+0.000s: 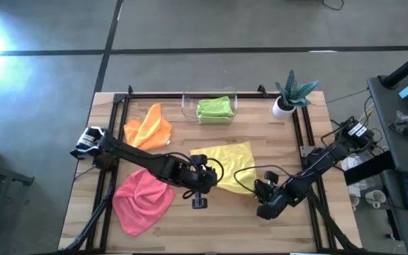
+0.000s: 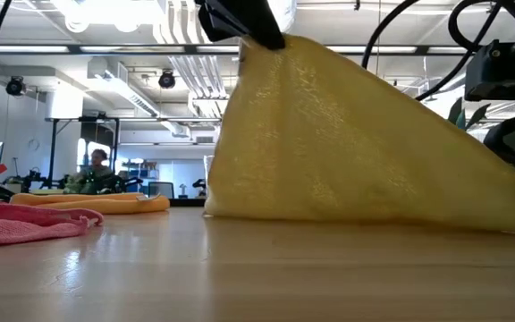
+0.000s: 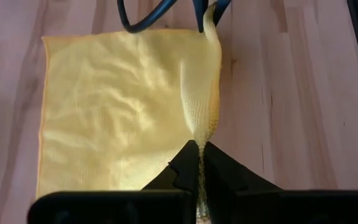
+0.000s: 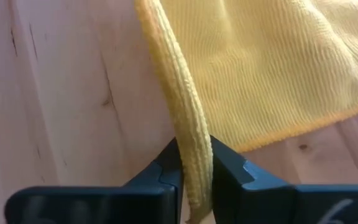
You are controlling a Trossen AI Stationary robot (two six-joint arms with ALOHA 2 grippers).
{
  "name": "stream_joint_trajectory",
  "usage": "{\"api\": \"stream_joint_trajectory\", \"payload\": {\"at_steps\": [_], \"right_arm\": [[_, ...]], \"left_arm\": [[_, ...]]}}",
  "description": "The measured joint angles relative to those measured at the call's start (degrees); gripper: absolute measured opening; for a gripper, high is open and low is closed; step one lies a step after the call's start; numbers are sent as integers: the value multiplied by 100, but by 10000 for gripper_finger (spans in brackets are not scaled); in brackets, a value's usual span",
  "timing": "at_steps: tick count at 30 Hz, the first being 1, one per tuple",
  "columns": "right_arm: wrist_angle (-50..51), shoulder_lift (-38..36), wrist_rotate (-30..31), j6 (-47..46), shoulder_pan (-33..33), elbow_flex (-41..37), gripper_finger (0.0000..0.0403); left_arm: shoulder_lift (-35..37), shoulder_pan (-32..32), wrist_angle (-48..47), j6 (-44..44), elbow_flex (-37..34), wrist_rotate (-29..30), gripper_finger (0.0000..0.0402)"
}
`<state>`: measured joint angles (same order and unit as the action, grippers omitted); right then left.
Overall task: Fold microfiber towels
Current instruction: Fold the yellow microfiber towel on the table
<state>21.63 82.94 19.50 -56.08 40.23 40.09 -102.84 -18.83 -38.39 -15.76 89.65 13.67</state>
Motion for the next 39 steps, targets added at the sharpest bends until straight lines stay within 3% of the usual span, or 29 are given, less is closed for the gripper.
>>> {"api": "stream_joint_trajectory", "payload": {"at_steps": [6, 13, 19, 23, 26, 28, 33, 39], "right_arm": [[6, -7, 2, -56, 0, 2, 14], [356, -173, -137, -131, 22, 353, 9], [1502, -218, -770, 123, 68, 1547, 9], [2568, -141, -791, 227, 105, 2312, 8], [3039, -133, -636, 337, 65, 2606, 8], [3159, -138, -437, 474, -48, 2632, 8], [3070, -81, -38, 594, -604, 2255, 8], [2959, 4, -251, 427, -1341, 1781, 8]], "left_arm": [[45, 0, -7, 8, -4, 0, 0], [45, 0, -216, -37, -11, -186, 0], [88, -107, -530, -568, -13, -1212, 0], [140, -164, -1016, -933, 7, -1913, 0], [174, -159, -1404, -1051, -58, -1828, 0], [174, -108, -1491, -1068, -147, -1451, 0], [134, 207, -1473, -1092, -426, -1257, 0], [69, 513, -1399, -1105, -791, -1199, 0]]}}
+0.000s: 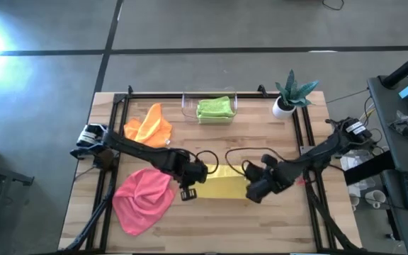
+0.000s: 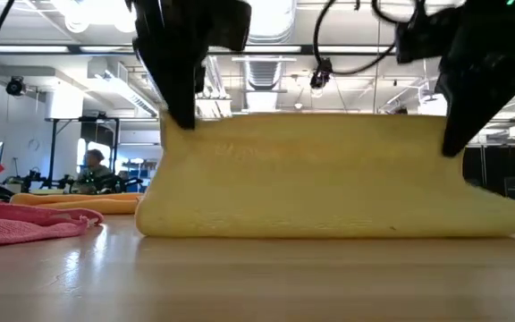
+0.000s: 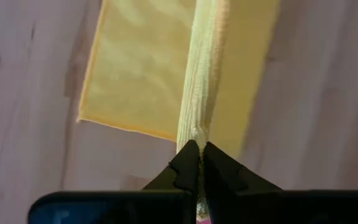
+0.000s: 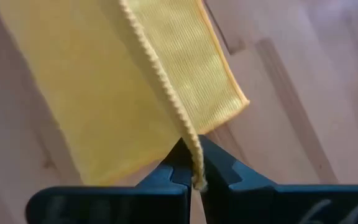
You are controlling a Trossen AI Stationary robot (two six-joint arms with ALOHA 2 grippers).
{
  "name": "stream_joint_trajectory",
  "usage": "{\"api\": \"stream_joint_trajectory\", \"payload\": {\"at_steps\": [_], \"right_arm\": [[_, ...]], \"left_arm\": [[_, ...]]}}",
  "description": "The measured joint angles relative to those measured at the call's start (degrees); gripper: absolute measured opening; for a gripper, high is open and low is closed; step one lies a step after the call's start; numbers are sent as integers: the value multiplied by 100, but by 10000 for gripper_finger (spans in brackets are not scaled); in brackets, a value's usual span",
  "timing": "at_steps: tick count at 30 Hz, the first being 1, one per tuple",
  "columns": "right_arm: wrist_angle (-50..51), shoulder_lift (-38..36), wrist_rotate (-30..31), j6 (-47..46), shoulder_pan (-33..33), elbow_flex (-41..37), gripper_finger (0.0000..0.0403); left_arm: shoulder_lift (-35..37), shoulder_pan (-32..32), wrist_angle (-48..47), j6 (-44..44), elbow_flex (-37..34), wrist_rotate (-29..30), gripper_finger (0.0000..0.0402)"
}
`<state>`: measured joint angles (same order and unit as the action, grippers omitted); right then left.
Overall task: Fold microfiber towels
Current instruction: Fold the yellow microfiber towel on the table
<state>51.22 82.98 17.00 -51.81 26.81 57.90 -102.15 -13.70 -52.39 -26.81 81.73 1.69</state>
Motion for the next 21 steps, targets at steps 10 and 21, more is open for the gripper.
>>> {"api": "stream_joint_trajectory", "payload": {"at_steps": [10, 21], "right_arm": [[-238, 42, -403, 85, -287, -157, 8], [-376, 74, -403, 600, -359, -139, 9]], "left_arm": [[-186, 201, 293, 13, -149, -144, 0], [-211, 224, 398, 17, -87, 202, 14]]}}
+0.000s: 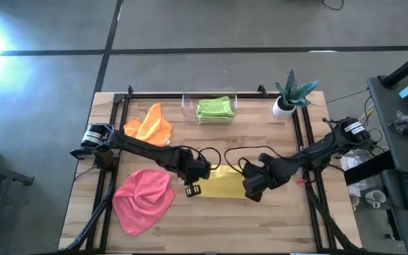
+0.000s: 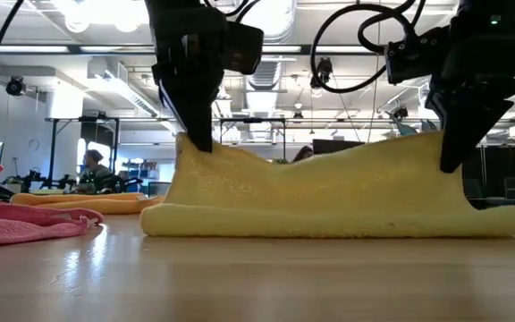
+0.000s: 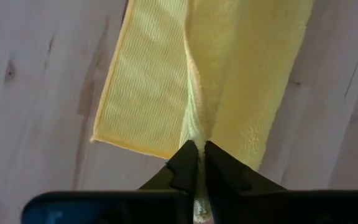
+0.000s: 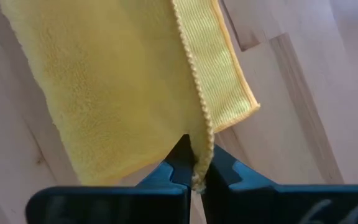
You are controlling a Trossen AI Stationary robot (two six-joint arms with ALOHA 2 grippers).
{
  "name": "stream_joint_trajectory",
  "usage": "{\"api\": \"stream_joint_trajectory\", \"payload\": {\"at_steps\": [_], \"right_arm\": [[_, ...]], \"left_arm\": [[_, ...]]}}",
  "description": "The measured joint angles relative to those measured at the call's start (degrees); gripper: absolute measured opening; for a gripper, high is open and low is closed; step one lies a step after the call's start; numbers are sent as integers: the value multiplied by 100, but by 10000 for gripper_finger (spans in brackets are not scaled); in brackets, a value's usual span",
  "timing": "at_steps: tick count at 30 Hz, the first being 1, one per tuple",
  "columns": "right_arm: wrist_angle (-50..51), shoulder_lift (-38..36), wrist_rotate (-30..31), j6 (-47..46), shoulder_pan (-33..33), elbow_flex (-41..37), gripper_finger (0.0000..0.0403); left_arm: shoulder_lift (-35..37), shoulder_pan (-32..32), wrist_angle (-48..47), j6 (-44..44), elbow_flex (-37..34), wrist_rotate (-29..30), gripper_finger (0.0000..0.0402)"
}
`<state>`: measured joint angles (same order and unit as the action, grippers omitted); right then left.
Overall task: Fold microfiber towels
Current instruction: Fold the yellow microfiber towel on the table
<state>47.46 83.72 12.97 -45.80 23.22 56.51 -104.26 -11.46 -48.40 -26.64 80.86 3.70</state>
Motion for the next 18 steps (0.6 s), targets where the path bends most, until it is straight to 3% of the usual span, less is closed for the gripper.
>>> {"api": "stream_joint_trajectory", "payload": {"at_steps": [5, 12, 18], "right_arm": [[-22, 0, 4, 7, -6, 0, 23], [-17, -1, 9, 115, -163, 0, 80], [402, -246, 12, 480, -399, 38, 127]], "left_arm": [[2, 0, -2, 1, 0, 11, 60], [2, 51, -7, 1, -2, 13, 129], [47, 90, -9, -8, -2, -206, 155]]}}
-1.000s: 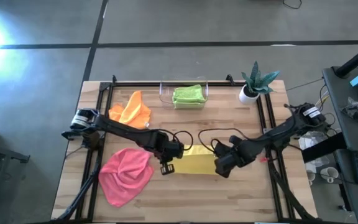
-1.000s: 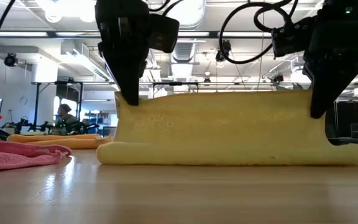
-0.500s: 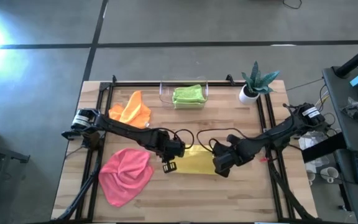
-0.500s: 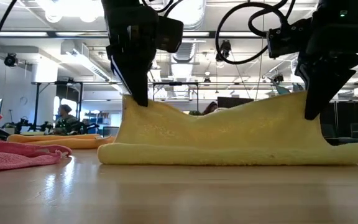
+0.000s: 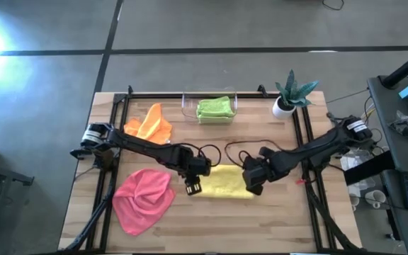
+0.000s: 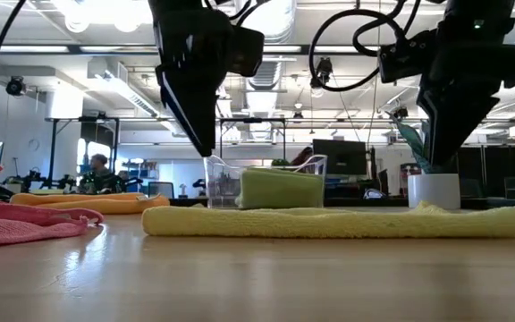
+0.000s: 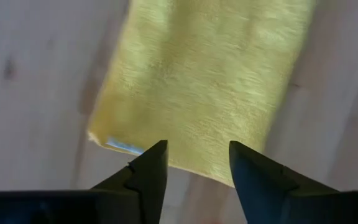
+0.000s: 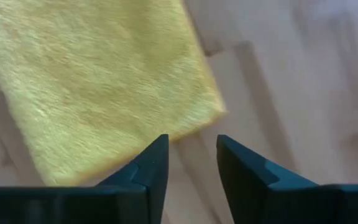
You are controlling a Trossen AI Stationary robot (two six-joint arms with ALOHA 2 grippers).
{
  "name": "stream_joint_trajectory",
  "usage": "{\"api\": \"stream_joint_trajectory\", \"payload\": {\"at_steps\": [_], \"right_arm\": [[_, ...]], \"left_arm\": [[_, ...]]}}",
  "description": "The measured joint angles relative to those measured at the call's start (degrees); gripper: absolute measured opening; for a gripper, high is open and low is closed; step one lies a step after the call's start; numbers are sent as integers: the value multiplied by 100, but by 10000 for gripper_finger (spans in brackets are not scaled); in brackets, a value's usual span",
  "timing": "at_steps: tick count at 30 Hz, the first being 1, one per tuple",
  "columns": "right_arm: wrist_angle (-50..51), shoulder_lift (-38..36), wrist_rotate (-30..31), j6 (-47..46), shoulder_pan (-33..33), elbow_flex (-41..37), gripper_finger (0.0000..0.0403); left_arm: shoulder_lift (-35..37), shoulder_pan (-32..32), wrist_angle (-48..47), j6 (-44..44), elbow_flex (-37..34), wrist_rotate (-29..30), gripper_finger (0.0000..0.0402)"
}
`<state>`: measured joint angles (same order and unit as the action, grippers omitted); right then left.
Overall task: Fold microfiber towels
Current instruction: Fold the yellow microfiber towel on the table
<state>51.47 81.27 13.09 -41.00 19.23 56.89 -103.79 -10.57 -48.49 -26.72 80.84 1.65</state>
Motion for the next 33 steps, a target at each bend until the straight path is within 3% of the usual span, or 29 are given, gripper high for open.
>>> {"api": "stream_joint_trajectory", "payload": {"at_steps": [5, 11, 22, 28, 33], "right_arm": [[547, -533, 45, 126, -42, -9, 146], [357, -1258, 47, 109, -38, -361, 144], [-295, -1505, 46, 95, -40, -930, 125], [-274, -1429, 43, -299, -40, -993, 128], [-295, -1434, 45, -602, -40, -997, 123]], "left_arm": [[25, -155, 351, -356, -109, -308, 157], [-150, -310, 1497, -521, -629, -296, 155], [-425, -129, 1653, -414, -1201, -88, 86], [-445, 177, 1700, 208, -1297, 456, 51], [-448, 544, 1651, 1139, -1327, 1576, 29]]}}
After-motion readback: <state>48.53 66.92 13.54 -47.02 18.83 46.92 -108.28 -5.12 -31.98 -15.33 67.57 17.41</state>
